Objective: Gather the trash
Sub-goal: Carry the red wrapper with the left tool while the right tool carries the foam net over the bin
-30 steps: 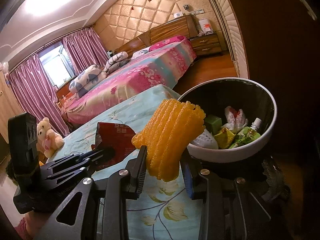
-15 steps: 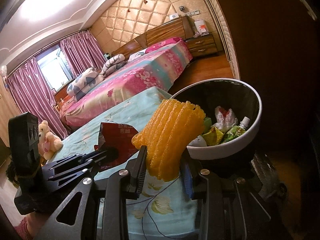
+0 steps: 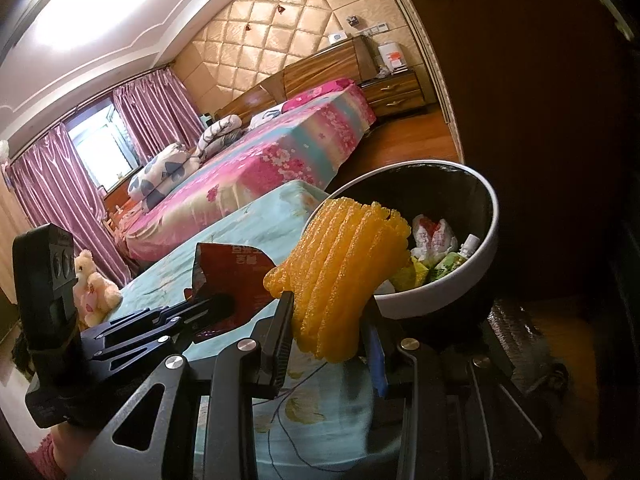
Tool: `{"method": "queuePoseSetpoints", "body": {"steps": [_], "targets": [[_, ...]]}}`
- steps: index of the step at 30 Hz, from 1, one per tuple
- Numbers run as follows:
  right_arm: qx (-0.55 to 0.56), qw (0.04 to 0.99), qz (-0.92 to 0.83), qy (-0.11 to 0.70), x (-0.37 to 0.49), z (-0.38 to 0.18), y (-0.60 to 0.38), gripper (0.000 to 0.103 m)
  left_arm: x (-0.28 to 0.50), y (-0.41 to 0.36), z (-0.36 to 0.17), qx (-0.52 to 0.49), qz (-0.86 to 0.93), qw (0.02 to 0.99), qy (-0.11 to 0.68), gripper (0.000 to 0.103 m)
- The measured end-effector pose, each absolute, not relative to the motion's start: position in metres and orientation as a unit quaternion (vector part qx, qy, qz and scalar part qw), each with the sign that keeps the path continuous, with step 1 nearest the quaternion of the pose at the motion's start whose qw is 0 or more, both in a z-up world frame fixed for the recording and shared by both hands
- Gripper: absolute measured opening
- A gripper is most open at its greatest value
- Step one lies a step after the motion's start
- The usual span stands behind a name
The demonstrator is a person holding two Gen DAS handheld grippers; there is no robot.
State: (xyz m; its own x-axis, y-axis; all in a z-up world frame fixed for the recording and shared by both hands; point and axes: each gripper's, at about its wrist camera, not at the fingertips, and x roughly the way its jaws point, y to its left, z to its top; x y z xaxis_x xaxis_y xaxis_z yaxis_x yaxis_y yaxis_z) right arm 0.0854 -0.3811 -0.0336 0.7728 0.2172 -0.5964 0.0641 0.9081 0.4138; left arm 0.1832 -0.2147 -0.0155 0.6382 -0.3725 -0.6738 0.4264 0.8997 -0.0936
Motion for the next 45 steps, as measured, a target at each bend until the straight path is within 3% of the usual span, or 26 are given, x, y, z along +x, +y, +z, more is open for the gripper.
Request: {"method": "queuePoseSetpoints", "body": {"steps": [45], "targets": [[0.225, 0.916, 0.011, 0.331, 0.094, -0.029, -0.401, 0.033, 0.213, -0.255, -0.014, 0.048, -0.243, 0.901, 0.355, 0.015]]}}
